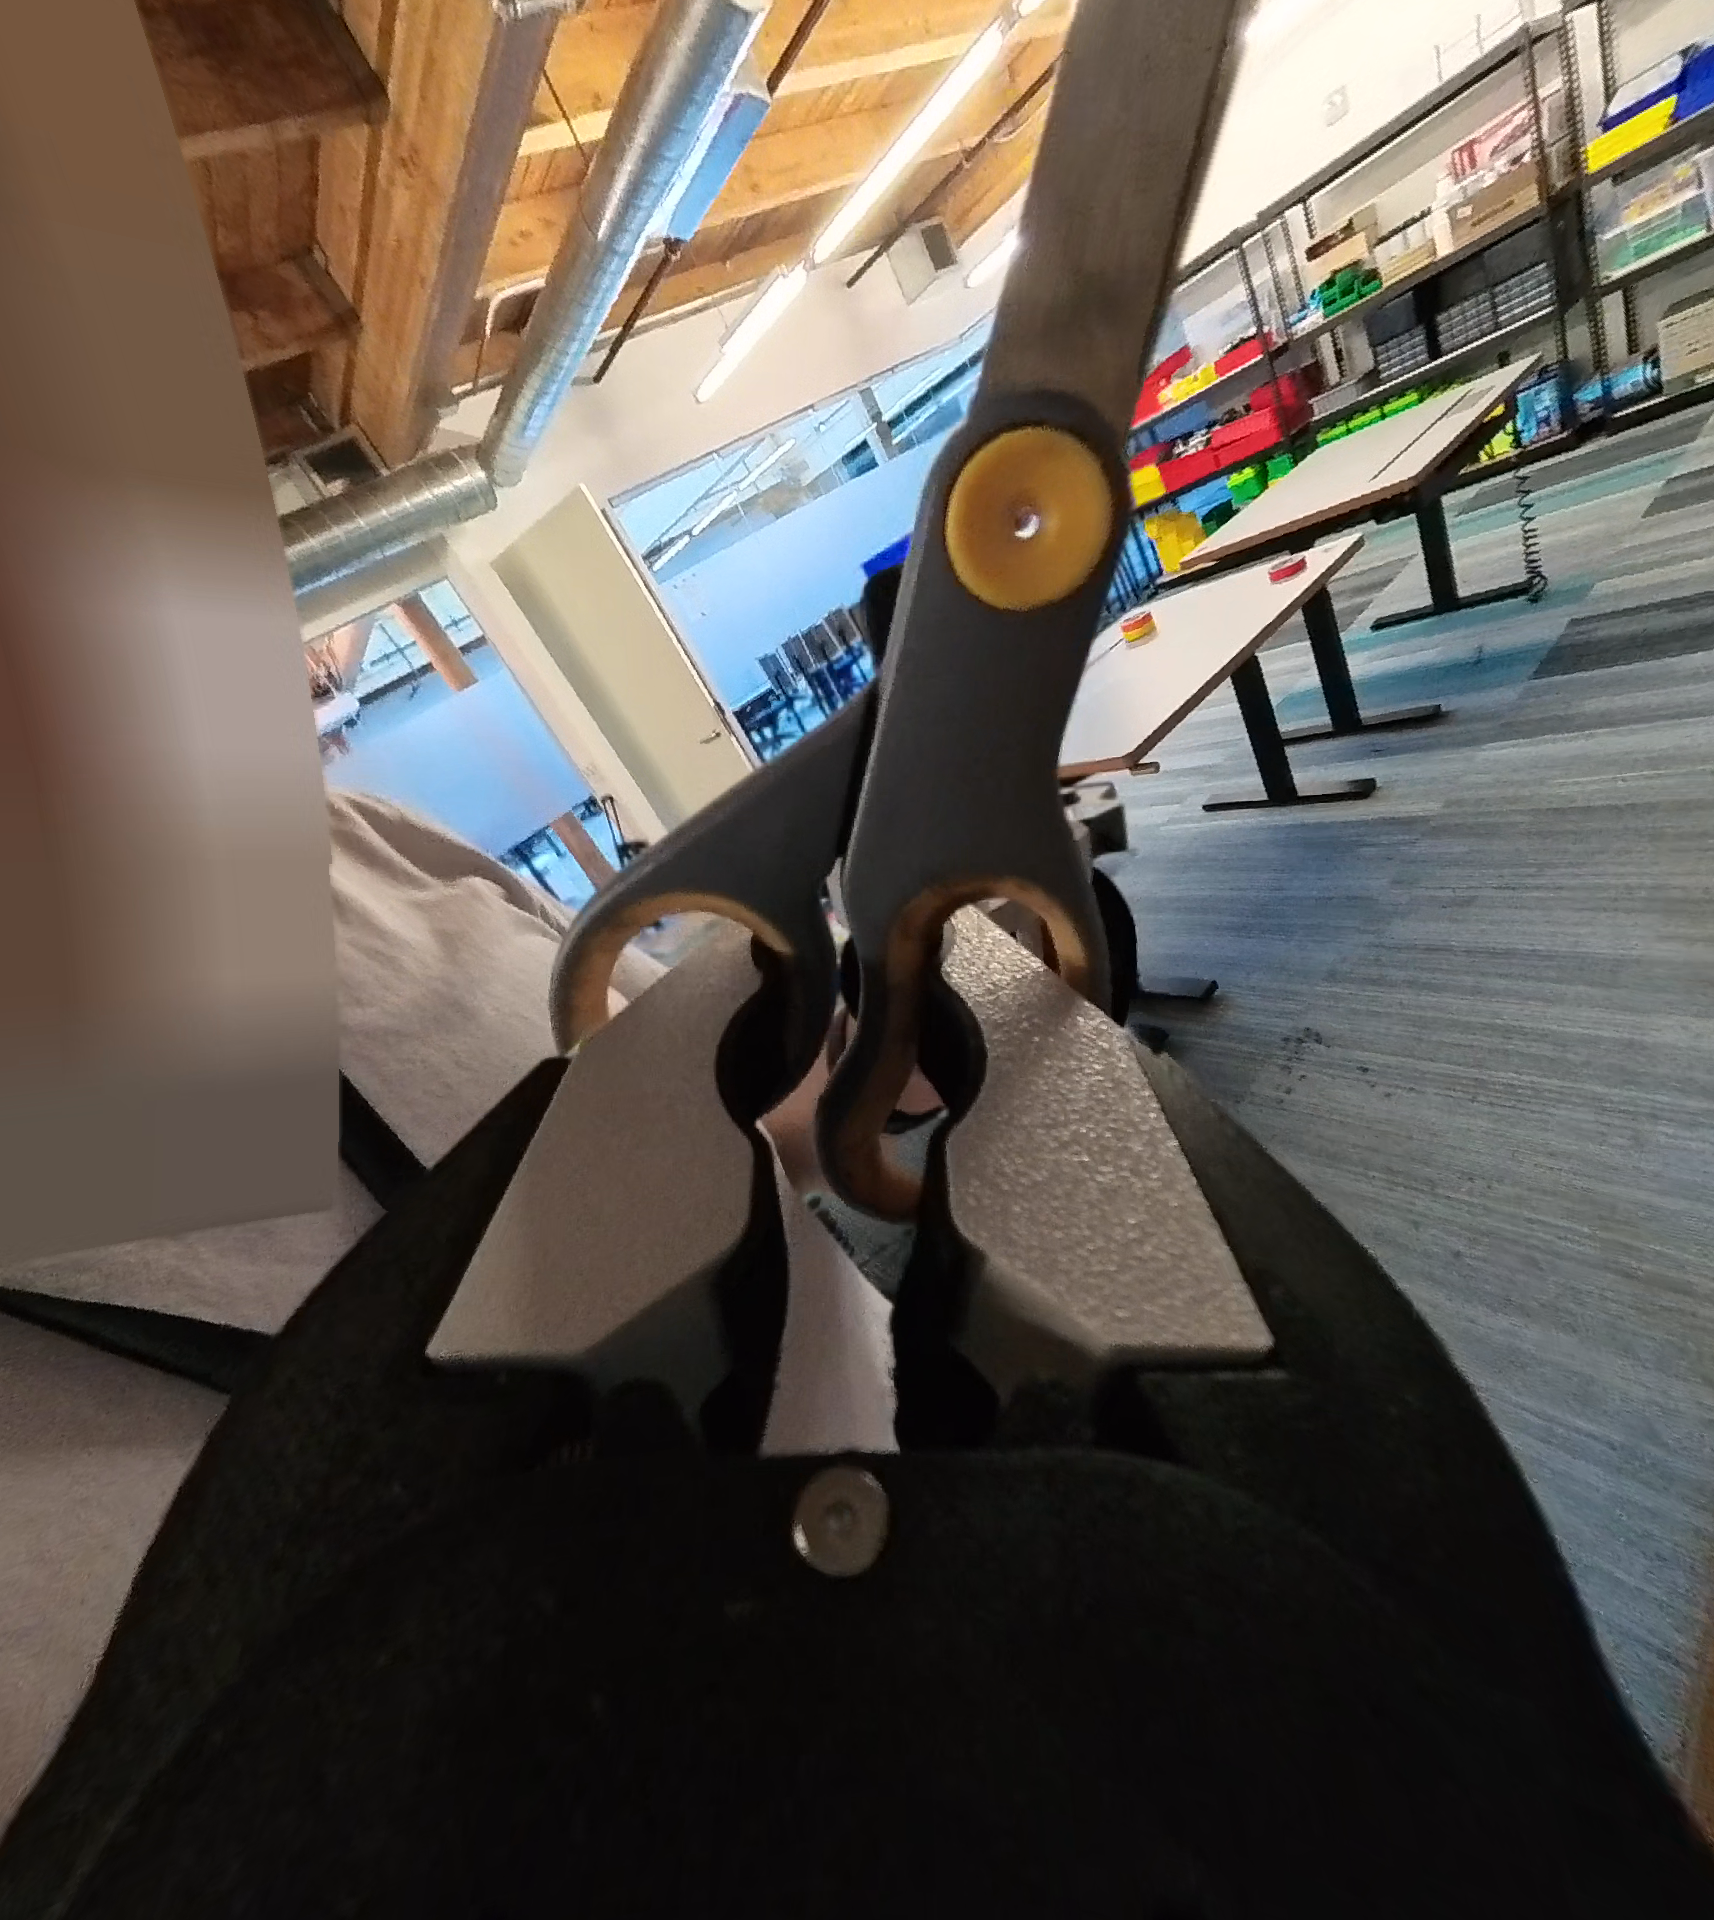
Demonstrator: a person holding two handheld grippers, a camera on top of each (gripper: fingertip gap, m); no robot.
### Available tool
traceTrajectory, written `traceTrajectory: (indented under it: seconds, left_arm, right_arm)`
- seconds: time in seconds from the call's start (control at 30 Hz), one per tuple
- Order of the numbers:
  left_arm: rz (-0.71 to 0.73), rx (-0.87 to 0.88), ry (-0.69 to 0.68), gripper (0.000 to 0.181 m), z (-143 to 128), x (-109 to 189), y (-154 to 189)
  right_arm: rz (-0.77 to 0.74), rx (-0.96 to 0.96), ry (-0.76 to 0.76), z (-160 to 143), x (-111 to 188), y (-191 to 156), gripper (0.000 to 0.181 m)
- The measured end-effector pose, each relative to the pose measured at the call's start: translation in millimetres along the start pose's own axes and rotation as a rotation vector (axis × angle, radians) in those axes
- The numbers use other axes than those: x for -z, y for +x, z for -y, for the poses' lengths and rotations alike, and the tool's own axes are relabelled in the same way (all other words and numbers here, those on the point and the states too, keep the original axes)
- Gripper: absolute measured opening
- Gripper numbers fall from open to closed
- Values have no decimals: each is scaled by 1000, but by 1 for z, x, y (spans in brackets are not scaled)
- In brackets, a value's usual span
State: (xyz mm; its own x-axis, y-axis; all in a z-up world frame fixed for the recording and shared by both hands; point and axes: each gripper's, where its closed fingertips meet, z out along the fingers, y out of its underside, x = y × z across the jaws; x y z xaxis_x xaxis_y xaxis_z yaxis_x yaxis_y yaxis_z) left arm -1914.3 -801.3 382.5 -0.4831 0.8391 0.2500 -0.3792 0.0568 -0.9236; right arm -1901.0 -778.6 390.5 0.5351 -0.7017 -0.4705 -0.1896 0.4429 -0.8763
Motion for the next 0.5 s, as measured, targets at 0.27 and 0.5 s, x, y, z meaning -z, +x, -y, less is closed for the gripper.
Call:
traceTrajectory:
  seconds: [0.27, 0.5]
  left_arm:
    - [-47, 109, 50, 9, 6, 7, -2]
    - [61, 112, 80, 49, 21, 23, -27]
  right_arm:
    - [-28, 50, -69, 0, -7, 6, 18]
    - [-53, -29, -257, 21, -6, 23, 19]
